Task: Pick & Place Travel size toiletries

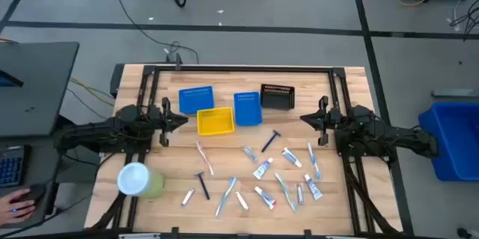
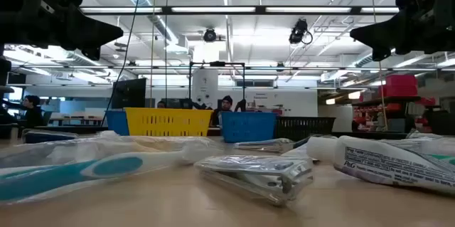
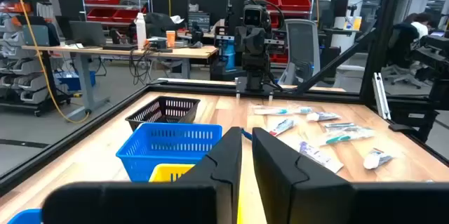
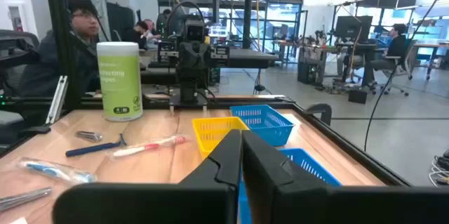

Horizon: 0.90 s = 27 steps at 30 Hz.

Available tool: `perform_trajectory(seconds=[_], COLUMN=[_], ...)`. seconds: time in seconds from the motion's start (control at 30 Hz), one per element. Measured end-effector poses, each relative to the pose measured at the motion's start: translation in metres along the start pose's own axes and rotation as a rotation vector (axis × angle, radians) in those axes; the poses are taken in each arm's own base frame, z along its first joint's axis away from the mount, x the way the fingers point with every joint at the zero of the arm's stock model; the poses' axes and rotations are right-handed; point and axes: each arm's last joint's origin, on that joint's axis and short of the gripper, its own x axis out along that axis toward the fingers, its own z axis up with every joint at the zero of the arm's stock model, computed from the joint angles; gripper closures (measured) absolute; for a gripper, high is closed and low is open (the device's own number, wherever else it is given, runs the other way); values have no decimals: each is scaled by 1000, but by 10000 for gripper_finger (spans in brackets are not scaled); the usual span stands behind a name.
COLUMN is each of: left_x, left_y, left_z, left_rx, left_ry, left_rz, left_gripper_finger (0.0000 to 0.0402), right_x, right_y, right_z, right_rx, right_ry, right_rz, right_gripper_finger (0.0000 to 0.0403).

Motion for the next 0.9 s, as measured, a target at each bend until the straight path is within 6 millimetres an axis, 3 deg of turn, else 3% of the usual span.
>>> perform_trajectory(seconds=[0.73,0.9], left_x=[0,0], left_y=[1,1], left_z=[1,2], left_rx=[6,-65], left_ry=[-16,-19], left_rz=[27,28], left_gripper_finger=[360,360], right_x=[0,0], right_y=[0,0], right_z=[0,0], right_rx=[0,31], right_ry=[-1,-4], right_rz=[0,2], right_gripper_finger=[383,384])
